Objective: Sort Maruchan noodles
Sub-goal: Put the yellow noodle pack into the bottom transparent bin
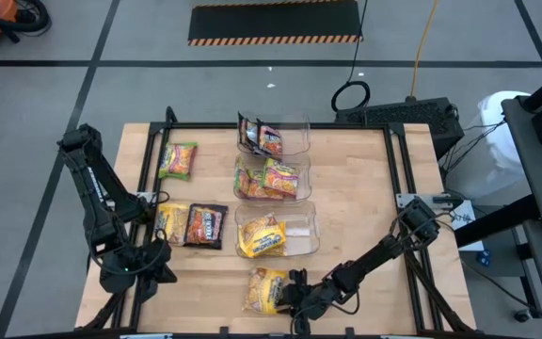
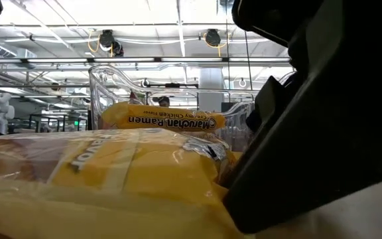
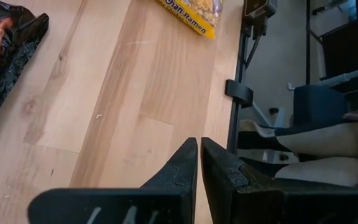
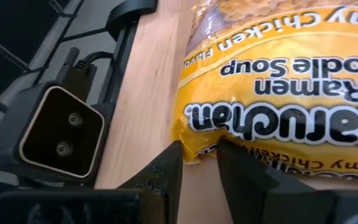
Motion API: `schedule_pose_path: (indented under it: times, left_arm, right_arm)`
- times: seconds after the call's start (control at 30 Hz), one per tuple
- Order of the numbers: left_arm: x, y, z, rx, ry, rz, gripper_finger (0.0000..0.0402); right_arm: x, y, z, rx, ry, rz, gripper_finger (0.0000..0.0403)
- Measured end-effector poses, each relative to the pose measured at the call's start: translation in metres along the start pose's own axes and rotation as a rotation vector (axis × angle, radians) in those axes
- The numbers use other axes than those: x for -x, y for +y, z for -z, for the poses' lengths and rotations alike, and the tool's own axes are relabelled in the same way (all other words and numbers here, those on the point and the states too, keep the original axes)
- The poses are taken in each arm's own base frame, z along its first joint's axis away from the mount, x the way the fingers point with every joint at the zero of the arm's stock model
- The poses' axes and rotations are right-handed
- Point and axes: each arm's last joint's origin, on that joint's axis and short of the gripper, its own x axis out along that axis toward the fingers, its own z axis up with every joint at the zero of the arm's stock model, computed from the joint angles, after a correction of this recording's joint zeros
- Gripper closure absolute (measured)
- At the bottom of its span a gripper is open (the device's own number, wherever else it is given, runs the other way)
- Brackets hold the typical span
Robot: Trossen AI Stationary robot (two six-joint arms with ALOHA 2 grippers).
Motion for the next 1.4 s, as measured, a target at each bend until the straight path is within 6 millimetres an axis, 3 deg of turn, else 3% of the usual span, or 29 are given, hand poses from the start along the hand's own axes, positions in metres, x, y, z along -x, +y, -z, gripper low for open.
schedule_pose_path:
  times: [0.33,0.6,1.0,1.4]
  left_arm:
    - [0.000,-0.005,-0.001,0.041,-0.009,0.051,0.0376]
    - [-0.005,-0.011,-0.001,0.041,-0.027,0.077,0.0376]
    - [-0.063,-0.019,0.005,-0.075,-0.061,-0.010,0.0376]
    - [-0.127,-0.031,-0.007,-0.044,-0.187,0.119,0.0376]
  right_arm:
    - [-0.003,-0.007,-0.010,-0.011,-0.080,0.029,0.0394]
    - [-0.002,-0.005,-0.009,-0.063,-0.070,0.006,0.0401]
    - [-0.001,-0.001,-0.014,-0.047,-0.100,-0.059,0.0403]
    - [-0.001,0.000,-0.013,-0.021,-0.084,-0.078,0.0403]
